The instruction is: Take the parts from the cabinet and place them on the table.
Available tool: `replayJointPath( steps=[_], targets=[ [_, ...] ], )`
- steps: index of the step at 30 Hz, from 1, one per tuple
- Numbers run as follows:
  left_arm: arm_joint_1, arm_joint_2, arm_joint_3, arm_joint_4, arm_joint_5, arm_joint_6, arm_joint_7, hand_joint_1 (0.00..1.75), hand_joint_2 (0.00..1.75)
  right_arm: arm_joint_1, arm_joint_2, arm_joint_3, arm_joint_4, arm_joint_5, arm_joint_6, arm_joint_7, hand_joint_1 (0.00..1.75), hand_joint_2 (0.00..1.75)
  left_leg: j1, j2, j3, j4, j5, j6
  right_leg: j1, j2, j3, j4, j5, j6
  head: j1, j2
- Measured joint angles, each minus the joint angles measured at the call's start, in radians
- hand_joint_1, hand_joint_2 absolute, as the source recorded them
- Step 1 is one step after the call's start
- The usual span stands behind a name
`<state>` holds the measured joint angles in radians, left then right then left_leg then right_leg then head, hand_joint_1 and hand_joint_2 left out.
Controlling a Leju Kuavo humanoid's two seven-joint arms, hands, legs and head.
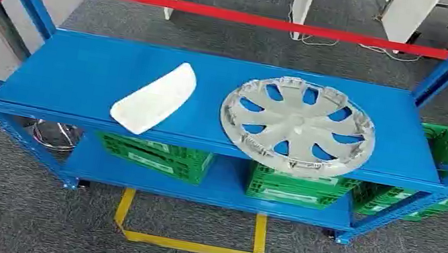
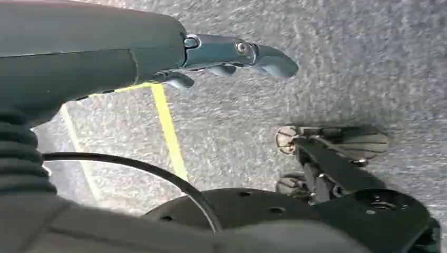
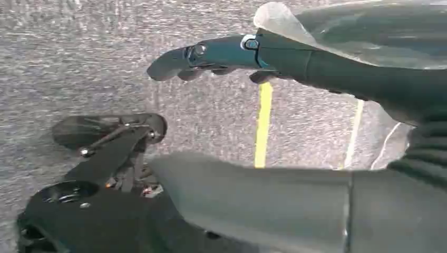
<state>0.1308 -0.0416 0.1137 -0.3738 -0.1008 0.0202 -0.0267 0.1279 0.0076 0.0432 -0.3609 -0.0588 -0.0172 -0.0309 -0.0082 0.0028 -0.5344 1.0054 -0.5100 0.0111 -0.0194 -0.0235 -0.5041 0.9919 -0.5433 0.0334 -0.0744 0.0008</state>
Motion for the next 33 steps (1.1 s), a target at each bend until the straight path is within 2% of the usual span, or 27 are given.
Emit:
replayJointPath(
  steps=[6,9,11,14,22,30,33],
  targets=[
    [-0.013,-0.039,0.123,0.0,-0.106,0.007,-0.039,0.0,0.0,-0.018,0.004,0.063,0.032,-0.078,-0.02,-0.044,0.0,0.0,0.0,0.0,0.0,0.0,0.0,0.0,0.0,0.0,0.0,0.0,0.0,0.0,0.0,0.0],
    [-0.019,-0.058,0.193,0.001,-0.144,-0.011,-0.064,0.0,0.0,-0.026,0.007,0.09,0.048,-0.115,-0.025,-0.067,0.0,0.0,0.0,0.0,0.0,0.0,0.0,0.0,0.0,0.0,0.0,0.0,0.0,0.0,0.0,0.0],
    [-0.02,-0.063,0.199,0.001,-0.154,-0.017,-0.069,0.0,0.0,-0.028,0.007,0.094,0.05,-0.124,-0.027,-0.074,0.0,0.0,0.0,0.0,0.0,0.0,0.0,0.0,0.0,0.0,0.0,0.0,0.0,0.0,0.0,0.0],
    [-0.027,-0.084,0.274,0.002,-0.183,-0.035,-0.092,0.0,0.0,-0.04,0.01,0.127,0.072,-0.155,-0.029,-0.092,0.0,0.0,0.0,0.0,0.0,0.0,0.0,0.0,0.0,0.0,0.0,0.0,0.0,0.0,0.0,0.0],
    [-0.048,-0.138,0.47,0.004,-0.256,-0.12,-0.2,0.0,0.0,-0.062,0.019,0.189,0.123,-0.257,-0.03,-0.162,0.0,0.0,0.0,0.0,0.0,0.0,0.0,0.0,0.0,0.0,0.0,0.0,0.0,0.0,0.0,0.0],
    [-0.074,-0.176,0.642,-0.003,-0.316,-0.245,-0.369,0.0,0.0,-0.082,0.028,0.245,0.171,-0.351,-0.029,-0.225,0.0,0.0,0.0,0.0,0.0,0.0,0.0,0.0,0.0,0.0,0.0,0.0,0.0,0.0,0.0,0.0],
    [-0.076,-0.179,0.657,-0.008,-0.321,-0.261,-0.385,0.0,0.0,-0.084,0.029,0.251,0.175,-0.358,-0.029,-0.229,0.0,0.0,0.0,0.0,0.0,0.0,0.0,0.0,0.0,0.0,0.0,0.0,0.0,0.0,0.0,0.0]
  ],
)
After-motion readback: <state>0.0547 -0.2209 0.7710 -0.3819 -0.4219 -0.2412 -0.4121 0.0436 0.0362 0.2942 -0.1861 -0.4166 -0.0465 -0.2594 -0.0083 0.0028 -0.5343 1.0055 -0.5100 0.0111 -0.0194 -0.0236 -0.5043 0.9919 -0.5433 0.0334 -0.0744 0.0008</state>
